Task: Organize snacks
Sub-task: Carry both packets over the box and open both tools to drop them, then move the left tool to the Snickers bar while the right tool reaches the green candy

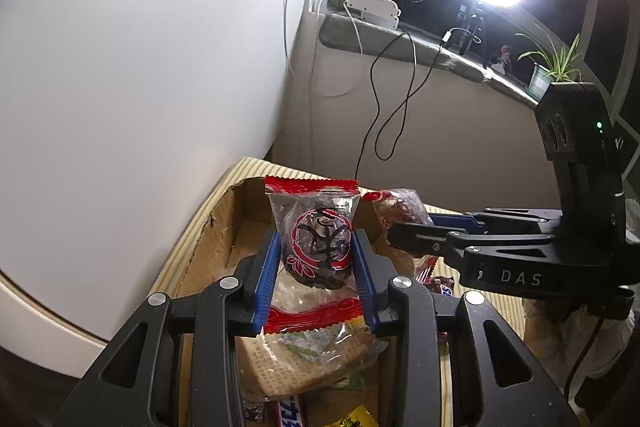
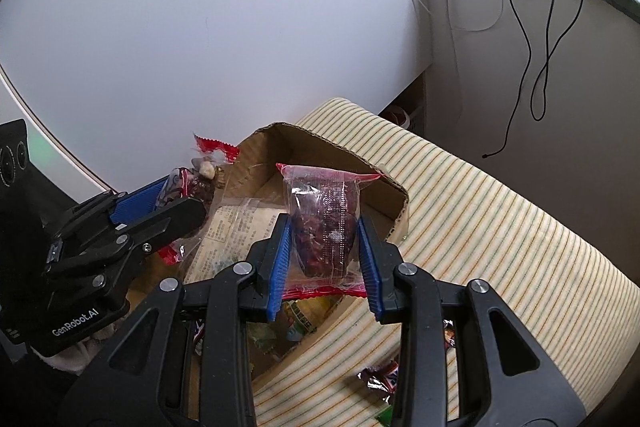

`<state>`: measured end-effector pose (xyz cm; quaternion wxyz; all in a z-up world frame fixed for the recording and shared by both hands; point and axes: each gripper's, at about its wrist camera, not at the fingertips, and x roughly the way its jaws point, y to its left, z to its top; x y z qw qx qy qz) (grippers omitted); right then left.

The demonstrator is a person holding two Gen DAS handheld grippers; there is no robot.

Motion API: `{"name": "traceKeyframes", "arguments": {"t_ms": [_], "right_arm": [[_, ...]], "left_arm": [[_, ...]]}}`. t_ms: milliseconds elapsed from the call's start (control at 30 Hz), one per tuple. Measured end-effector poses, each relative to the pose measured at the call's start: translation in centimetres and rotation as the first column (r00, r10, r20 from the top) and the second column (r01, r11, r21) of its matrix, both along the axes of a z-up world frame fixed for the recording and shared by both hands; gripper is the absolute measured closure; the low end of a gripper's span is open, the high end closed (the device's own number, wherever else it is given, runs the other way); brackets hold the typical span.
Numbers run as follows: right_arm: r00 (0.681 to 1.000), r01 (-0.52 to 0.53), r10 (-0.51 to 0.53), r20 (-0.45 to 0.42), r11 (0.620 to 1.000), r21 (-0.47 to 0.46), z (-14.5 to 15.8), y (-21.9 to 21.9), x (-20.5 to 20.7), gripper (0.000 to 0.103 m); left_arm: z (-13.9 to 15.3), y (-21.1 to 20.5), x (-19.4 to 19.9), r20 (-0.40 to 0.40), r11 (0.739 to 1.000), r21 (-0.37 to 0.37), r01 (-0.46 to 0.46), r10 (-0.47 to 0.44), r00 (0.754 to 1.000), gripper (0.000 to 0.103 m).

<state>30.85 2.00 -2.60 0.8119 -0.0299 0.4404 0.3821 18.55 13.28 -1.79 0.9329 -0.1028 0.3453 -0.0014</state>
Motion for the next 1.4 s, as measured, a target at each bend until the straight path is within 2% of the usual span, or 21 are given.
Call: {"name": "traceKeyframes", "arguments": {"t_ms": [100, 167, 267, 800, 1100, 1400], "right_arm": [[1.0, 0.001, -0.001, 0.008, 1.0, -0.004, 0.0, 0.3, 0.0, 0.064], [1.0, 0.005, -0.005, 0.01, 1.0, 0.003, 0.0, 0.2, 0.0, 0.052], [1.0, 0.013, -0.014, 0.016, 1.0, 0.016, 0.2, 0.0, 0.0, 0.044], [0.997, 0.041, -0.041, 0.062, 0.999, 0.001, 1.4, -3.5, -1.6, 0.043], [0.995, 0.077, -0.074, 0.063, 0.996, -0.038, 0.9, -7.4, -2.7, 0.043], [0.995, 0.092, -0.089, 0.035, 0.993, -0.076, -0.4, -10.9, -3.6, 0.043]], "left_arm": [[-0.1, 0.3, 0.2, -0.001, 1.0, -0.001, -0.02, 0.02, 1.0, 0.068], [-0.1, 0.4, 0.1, -0.003, 1.0, -0.002, -0.026, 0.026, 1.0, 0.066], [0.0, 0.5, 0.0, 0.003, 0.999, 0.008, -0.034, 0.034, 0.999, 0.059], [1.3, -0.6, -2.1, 0.04, 1.0, -0.002, -0.011, 0.011, 0.999, 0.059], [1.7, -3.7, -3.8, 0.057, 0.998, -0.01, 0.063, -0.062, 0.996, 0.059], [0.3, -7.9, -5.3, 0.027, 0.988, -0.025, 0.15, -0.149, 0.988, 0.059]]}}
